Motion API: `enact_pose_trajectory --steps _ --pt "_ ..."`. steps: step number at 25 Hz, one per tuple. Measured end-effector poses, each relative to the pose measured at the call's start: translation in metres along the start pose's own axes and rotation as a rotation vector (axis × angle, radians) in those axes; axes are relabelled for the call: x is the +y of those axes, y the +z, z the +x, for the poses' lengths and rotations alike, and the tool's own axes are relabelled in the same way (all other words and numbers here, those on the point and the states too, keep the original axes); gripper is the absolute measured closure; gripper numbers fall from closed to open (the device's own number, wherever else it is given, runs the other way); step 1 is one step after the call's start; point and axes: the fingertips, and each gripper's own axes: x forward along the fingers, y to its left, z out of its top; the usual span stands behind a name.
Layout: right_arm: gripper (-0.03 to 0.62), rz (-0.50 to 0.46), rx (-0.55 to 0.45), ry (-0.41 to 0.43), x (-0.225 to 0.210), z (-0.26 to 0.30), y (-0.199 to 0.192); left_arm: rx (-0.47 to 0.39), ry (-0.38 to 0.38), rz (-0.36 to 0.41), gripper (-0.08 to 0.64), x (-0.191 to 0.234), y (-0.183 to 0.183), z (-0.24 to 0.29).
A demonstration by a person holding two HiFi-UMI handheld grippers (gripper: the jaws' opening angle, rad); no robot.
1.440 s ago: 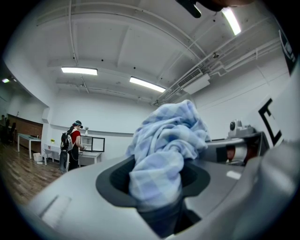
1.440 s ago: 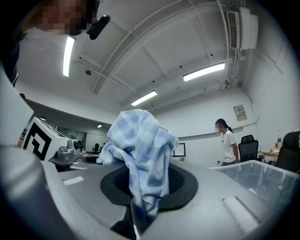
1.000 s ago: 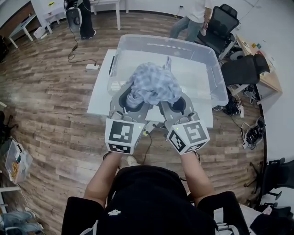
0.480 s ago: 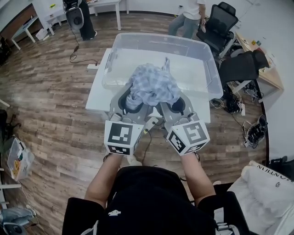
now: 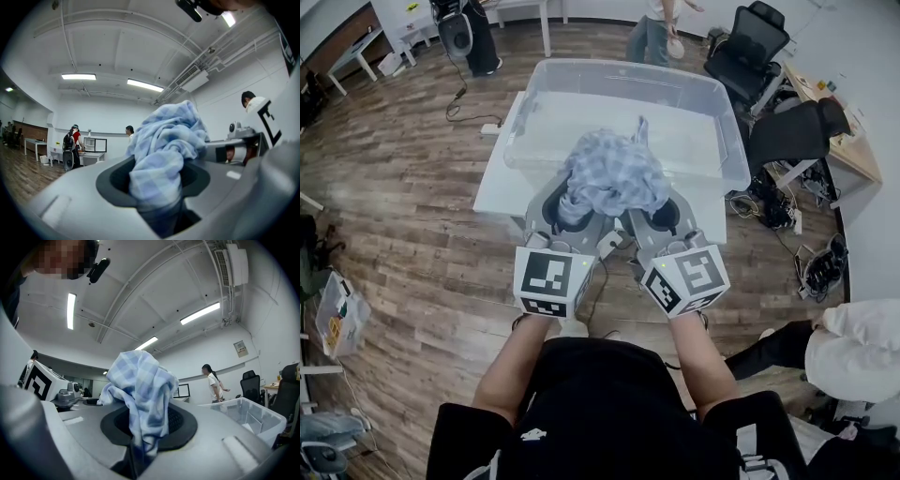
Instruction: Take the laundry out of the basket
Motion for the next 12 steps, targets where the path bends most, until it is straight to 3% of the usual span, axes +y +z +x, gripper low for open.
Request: enact_pose_trajectory --steps 12 --pt "0.514 0.004 -0.008 0.014 0.001 -0.025 -0.001 0.003 0.006 0.002 0.348 -0.022 -0.002 -0.012"
